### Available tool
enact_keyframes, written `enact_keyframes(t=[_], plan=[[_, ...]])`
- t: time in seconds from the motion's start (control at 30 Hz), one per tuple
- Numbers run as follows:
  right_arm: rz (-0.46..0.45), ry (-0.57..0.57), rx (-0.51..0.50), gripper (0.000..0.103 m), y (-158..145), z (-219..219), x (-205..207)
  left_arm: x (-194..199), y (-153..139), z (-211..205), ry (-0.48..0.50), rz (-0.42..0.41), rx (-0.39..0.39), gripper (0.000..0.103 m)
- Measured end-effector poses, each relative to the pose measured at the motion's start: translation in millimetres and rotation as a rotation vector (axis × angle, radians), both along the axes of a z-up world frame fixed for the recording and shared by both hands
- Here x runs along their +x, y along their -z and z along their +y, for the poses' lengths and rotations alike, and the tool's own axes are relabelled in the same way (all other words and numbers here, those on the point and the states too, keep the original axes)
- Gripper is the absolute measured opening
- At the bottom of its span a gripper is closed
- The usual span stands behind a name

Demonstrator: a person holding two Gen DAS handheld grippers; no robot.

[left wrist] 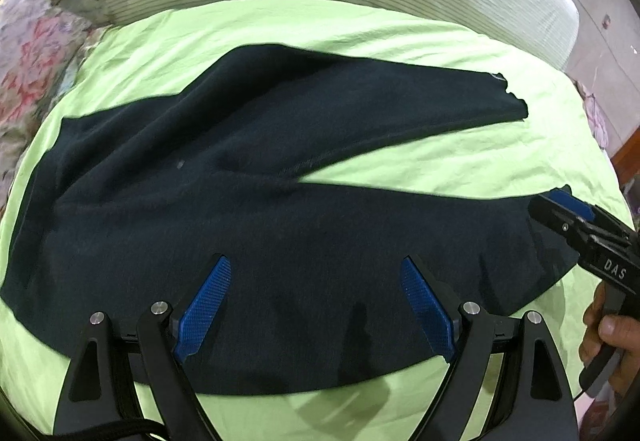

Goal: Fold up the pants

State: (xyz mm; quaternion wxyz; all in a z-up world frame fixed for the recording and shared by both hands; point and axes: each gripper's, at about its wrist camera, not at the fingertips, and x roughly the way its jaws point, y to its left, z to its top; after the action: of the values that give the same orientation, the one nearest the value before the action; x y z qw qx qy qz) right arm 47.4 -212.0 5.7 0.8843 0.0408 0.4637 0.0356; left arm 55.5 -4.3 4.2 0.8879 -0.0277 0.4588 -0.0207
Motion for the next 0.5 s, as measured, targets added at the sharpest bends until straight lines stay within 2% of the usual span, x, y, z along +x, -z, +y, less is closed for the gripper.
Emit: enact_keyframes(t=[0.1,0.3,0.5], plan=[[-0.018,0.004,-0.019,0.075,-5,-9,12,18,-8,-4,0.024,-0.017,0.026,0.088],[-0.027,0.025,-0.006,0.075,-15,-31,46,67,-18,-11,0.063,0.005,0.050,0.088],[-0.029,0.046,-0.003,0.075,-22,-56,83,124,-22,-15,0.101,0.066,0.029,0.088]])
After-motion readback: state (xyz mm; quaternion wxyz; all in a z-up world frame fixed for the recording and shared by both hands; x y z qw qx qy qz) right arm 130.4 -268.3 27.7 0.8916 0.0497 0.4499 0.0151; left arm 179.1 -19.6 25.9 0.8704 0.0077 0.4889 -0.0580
